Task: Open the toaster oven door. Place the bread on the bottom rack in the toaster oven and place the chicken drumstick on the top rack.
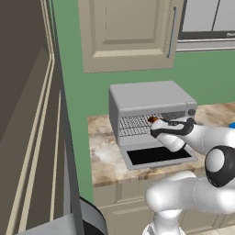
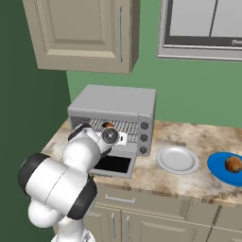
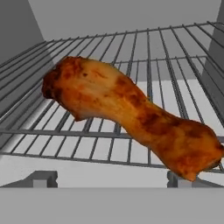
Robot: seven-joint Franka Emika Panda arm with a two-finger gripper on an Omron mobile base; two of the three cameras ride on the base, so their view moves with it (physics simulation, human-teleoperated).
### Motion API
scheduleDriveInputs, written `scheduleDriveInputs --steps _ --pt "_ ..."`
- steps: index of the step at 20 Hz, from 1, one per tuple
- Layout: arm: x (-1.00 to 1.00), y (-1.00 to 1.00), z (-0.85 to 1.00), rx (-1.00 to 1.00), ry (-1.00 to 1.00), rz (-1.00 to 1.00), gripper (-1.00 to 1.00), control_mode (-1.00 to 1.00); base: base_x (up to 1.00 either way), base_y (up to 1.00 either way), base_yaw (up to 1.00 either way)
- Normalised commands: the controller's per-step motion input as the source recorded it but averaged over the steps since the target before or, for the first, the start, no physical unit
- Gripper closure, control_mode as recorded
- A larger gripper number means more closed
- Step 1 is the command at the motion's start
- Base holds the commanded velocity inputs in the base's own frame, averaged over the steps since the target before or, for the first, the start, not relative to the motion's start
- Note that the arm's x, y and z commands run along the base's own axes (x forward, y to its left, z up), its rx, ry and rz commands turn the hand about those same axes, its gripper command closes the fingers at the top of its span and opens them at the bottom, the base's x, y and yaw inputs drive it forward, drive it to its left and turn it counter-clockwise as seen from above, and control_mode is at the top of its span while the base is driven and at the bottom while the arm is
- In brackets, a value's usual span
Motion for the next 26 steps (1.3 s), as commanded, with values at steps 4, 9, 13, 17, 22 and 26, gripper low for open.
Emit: scheduleDriveInputs --steps 4,9,13,17,22,26 --pt "0.06 0.05 -0.01 -0.02 -0.20 0.03 -1.00 -1.00 0.00 0.00 0.00" --pt "0.36 0.03 -0.09 0.00 -0.17 0.00 -1.00 -1.00 0.00 0.00 0.00" --pt "0.23 0.04 -0.39 -0.02 -0.02 0.00 -1.00 -1.00 0.00 0.00 0.00" --pt "0.00 0.00 -0.42 -0.02 0.00 0.00 -1.00 -1.00 0.00 0.00 0.00" --pt "0.18 0.00 -0.11 -0.01 0.05 0.00 -1.00 -1.00 0.00 0.00 0.00" --pt "0.43 0.00 0.00 0.00 0.23 -0.03 -1.00 -1.00 0.00 0.00 0.00"
